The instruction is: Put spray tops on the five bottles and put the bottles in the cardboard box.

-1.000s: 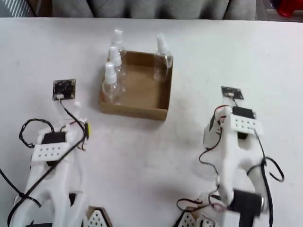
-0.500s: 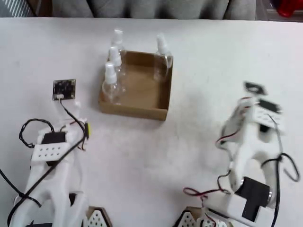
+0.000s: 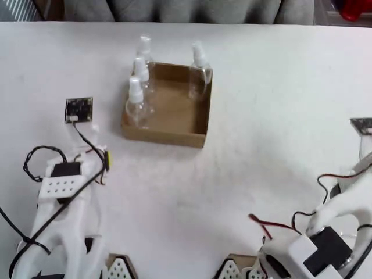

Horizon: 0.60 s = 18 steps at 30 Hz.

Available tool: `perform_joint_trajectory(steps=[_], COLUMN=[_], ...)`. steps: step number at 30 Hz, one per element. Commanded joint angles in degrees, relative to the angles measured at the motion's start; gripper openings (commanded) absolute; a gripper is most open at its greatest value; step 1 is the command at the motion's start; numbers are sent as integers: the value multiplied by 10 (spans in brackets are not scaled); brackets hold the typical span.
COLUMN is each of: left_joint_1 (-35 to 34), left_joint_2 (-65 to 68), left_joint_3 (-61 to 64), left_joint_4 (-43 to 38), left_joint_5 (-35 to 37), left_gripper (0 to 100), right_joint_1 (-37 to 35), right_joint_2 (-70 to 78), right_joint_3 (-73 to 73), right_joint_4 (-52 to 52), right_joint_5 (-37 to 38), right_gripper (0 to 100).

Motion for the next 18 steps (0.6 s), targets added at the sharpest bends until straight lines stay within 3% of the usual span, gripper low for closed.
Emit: perform_joint_trajectory(steps=[1,6,10,14,18], left_joint_1=[-6,-6,-6,-6,-6], left_joint_2=[0,0,0,0,0], left_joint_3=[2,2,3,3,3], left_joint_4=[-16,-16,-16,-16,-16], left_joint_5=[0,0,0,0,0], left_gripper=[21,21,21,21,21], right_joint_1=[23,26,25,24,24], right_joint_2=[-5,-5,-5,-6,-6], right_joint_3=[73,142,162,156,135], right_joint_4=[-129,-234,-249,-251,-250], right_joint_5=[26,23,23,16,-40], right_gripper=[22,65,179,216,273])
